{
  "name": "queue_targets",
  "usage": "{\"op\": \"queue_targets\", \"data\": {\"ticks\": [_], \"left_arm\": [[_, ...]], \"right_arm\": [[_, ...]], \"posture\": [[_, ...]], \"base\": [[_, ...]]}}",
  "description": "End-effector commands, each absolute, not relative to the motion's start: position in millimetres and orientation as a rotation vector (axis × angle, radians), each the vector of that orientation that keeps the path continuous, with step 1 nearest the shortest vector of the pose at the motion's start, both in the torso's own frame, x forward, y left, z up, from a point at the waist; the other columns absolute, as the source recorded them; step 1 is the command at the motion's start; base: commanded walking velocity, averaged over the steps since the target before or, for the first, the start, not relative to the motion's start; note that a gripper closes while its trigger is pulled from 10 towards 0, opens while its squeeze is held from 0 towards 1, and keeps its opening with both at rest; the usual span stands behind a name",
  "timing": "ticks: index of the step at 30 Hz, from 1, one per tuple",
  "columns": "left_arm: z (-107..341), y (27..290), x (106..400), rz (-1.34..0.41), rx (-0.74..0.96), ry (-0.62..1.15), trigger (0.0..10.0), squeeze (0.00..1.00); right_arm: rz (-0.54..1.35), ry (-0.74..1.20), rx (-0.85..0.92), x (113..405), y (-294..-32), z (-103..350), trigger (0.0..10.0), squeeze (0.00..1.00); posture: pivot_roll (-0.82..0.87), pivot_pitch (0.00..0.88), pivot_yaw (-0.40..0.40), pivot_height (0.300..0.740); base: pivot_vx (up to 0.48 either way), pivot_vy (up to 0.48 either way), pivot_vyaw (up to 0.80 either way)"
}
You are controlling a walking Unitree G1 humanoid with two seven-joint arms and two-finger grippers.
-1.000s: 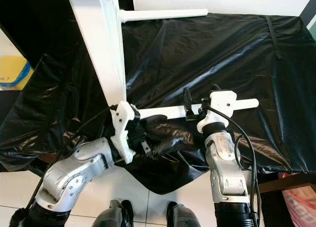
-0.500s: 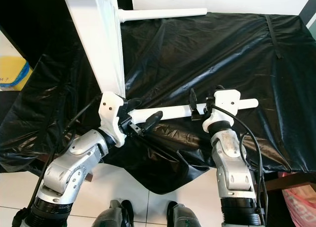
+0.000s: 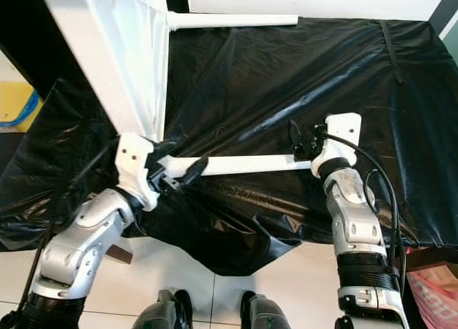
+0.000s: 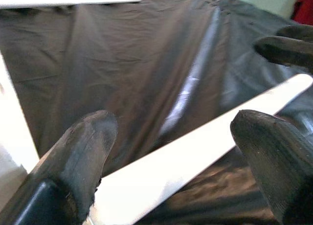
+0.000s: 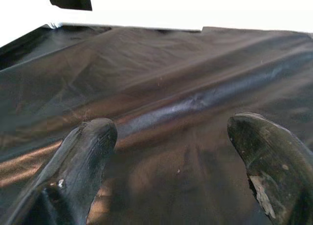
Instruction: Building children table
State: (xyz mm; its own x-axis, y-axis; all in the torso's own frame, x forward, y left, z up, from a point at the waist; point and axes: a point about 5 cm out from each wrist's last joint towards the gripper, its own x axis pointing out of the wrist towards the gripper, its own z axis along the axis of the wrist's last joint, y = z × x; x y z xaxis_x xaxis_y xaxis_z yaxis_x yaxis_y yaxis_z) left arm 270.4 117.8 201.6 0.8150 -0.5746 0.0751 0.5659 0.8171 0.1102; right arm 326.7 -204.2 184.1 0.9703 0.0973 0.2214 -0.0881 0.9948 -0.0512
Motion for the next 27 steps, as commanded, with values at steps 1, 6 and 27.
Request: {"op": "queue_targets", "data": {"ticks": [1, 6, 27], "left_arm": [[199, 132, 272, -0.538, 0.104, -0.098, 10.0, 0.0], [200, 140, 272, -0.535, 0.132, -0.097, 10.0, 0.0], [213, 91, 270, -0.668, -0.012, -0.193, 10.0, 0.0]], "right_arm": [[0.1, -0.188, -0.022, 325, -204, 175, 10.0, 0.0], [0.133, -0.173, -0.014, 324, -197, 167, 10.0, 0.0], [0.003, -0.297, -0.017, 311, -176, 173, 10.0, 0.0]], "posture": [[0.06, 0.206, -0.042, 0.74], [0.06, 0.205, -0.042, 0.74], [0.04, 0.218, -0.043, 0.74]], "base": [[0.0, 0.0, 0.0], [0.0, 0.0, 0.0], [0.0, 0.0, 0.0]]}}
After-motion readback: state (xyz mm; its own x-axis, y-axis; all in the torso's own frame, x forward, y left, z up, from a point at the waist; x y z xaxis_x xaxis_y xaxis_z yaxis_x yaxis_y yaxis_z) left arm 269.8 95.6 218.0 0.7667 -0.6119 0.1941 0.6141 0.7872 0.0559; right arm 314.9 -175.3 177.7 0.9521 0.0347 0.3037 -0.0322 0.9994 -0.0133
